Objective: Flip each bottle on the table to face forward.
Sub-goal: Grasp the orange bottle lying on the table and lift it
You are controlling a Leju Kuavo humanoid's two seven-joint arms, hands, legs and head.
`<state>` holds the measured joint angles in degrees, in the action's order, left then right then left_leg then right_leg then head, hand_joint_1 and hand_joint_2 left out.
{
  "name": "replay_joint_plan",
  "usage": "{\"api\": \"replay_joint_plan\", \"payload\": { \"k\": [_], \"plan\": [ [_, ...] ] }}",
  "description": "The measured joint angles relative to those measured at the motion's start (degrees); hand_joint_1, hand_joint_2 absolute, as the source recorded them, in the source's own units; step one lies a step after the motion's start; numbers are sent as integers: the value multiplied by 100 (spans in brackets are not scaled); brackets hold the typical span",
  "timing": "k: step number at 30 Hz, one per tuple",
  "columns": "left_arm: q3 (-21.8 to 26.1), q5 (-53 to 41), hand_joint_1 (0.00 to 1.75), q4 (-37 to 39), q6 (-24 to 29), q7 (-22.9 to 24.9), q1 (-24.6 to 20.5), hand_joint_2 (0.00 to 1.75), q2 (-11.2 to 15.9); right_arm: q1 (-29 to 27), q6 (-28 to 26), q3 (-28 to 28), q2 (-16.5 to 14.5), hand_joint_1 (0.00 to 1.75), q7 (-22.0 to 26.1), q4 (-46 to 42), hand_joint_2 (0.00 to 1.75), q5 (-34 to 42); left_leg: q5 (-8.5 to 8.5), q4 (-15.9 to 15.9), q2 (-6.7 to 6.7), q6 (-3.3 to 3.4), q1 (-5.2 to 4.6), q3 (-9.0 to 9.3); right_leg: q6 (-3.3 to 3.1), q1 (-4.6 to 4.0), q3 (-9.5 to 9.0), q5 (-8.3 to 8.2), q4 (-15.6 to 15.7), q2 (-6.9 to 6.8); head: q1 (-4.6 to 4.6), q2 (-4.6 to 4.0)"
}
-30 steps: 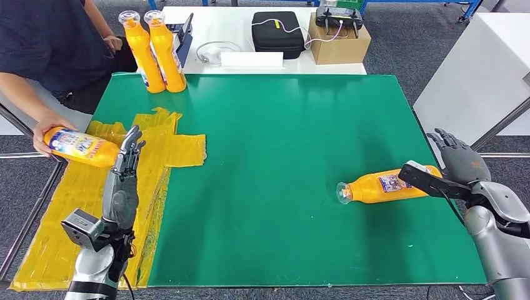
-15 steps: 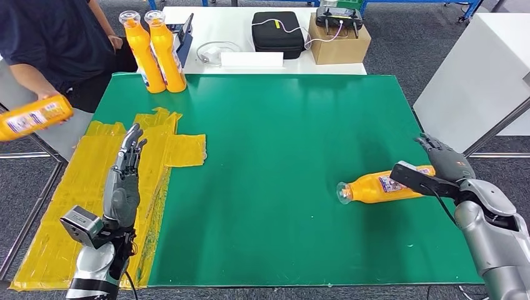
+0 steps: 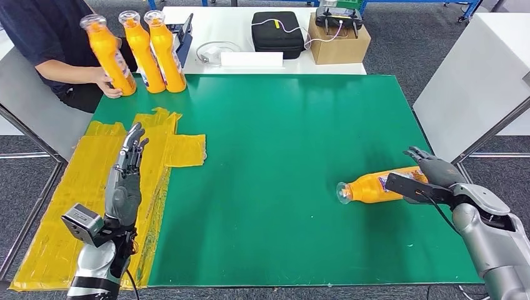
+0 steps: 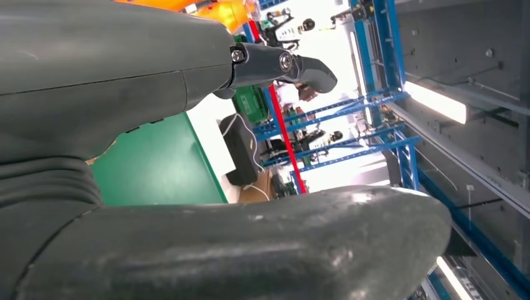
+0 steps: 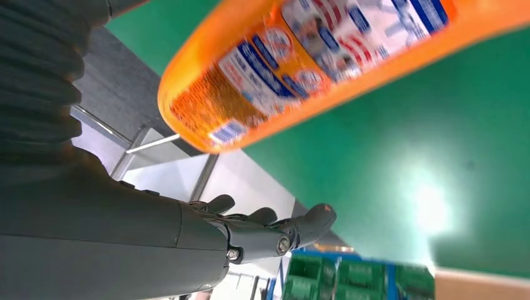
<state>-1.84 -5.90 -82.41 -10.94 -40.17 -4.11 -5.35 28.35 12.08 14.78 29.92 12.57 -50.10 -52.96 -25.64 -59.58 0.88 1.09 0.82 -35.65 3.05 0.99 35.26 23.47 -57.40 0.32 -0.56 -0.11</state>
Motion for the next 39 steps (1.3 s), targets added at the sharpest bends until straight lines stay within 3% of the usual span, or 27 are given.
{"api": "replay_joint_plan", "payload": {
  "k": [7, 8, 11, 12, 20, 36, 39],
  "plan": [
    [-88, 59, 0, 151, -124, 0, -185, 0, -1, 207, 395, 387, 235, 0, -109, 603, 175, -129, 1, -2, 3, 0, 0, 3, 1, 0, 0, 0, 1, -2, 1, 0],
    [-111, 72, 0, 185, -155, 0, -223, 0, -2, 228, 480, 455, 284, 36, -108, 711, 175, -154, 0, -3, 5, 0, 0, 4, 1, 0, 1, 0, 1, -4, 2, 0],
    [-216, 116, 0, 346, -254, 1, -386, 0, -11, 267, 694, 686, 501, 167, -57, 1077, 175, -198, -1, -4, 14, 0, 1, 13, 0, -4, -8, 2, 5, -12, -1, 0],
    [-254, 129, 0, 410, -279, 2, -450, 0, -18, 268, 730, 759, 570, 175, -38, 1200, 175, -202, -1, -4, 19, 0, 2, 18, 0, -7, -14, 3, 8, -17, -3, 0],
    [-492, 222, 0, 807, -310, 4, -776, 0, -72, 197, 597, 1079, 748, 175, 60, 1957, 175, -146, -38, 1, 25, -3, 35, 131, -1, -37, -98, 27, 58, -25, 3, 0],
    [-541, 273, 0, 888, -258, 4, -787, 0, -71, 232, 144, 1162, 453, 175, -78, 2318, 175, 59, -68, 4, 4, 1, 63, 211, -3, -71, -212, 32, 100, -10, 2, 0],
    [-512, 275, 0, 888, -210, 4, -695, 131, -62, 183, -446, 1044, 187, 175, -2, 2324, 175, 440, -76, 7, -40, -9, 78, 209, -13, -86, -265, 16, 107, 30, 0, 0]
  ]
}}
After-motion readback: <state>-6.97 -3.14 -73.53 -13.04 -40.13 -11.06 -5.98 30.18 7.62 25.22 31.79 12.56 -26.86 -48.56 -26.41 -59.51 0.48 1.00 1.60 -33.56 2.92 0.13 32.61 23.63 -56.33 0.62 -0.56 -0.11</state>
